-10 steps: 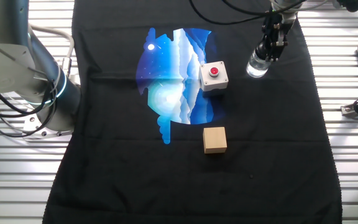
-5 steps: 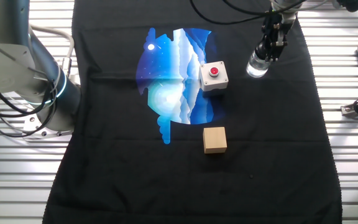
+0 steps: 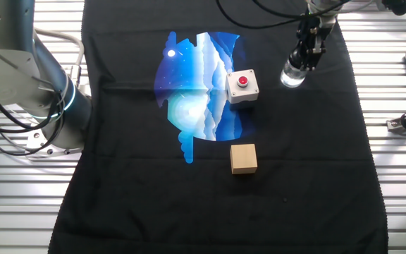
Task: Screw the lid onto the jar
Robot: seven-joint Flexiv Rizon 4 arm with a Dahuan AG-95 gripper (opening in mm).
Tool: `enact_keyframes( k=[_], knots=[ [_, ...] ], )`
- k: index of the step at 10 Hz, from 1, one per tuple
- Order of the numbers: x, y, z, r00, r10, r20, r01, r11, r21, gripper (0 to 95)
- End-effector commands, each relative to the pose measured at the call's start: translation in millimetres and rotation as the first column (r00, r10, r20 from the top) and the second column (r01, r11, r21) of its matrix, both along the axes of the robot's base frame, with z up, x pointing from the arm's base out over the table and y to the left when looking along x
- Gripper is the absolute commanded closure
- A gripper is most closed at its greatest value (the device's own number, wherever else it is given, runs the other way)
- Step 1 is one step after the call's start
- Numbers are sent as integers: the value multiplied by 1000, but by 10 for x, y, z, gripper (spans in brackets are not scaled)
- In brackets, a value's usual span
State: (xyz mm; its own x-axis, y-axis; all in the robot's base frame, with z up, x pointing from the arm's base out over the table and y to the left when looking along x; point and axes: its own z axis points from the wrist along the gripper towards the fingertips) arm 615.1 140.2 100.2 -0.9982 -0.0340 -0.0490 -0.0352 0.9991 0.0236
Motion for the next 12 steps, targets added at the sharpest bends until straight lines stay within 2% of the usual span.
enact_keyframes(
  k=[1, 6, 12],
  knots=[
    [-14, -6, -11, 1000, 0, 1, 0, 1000, 5, 950],
    [-14, -1, -17, 1000, -3, 3, 3, 1000, 5, 950],
    [-16, -4, -21, 1000, -6, -11, 6, 1000, 5, 950]
  ],
)
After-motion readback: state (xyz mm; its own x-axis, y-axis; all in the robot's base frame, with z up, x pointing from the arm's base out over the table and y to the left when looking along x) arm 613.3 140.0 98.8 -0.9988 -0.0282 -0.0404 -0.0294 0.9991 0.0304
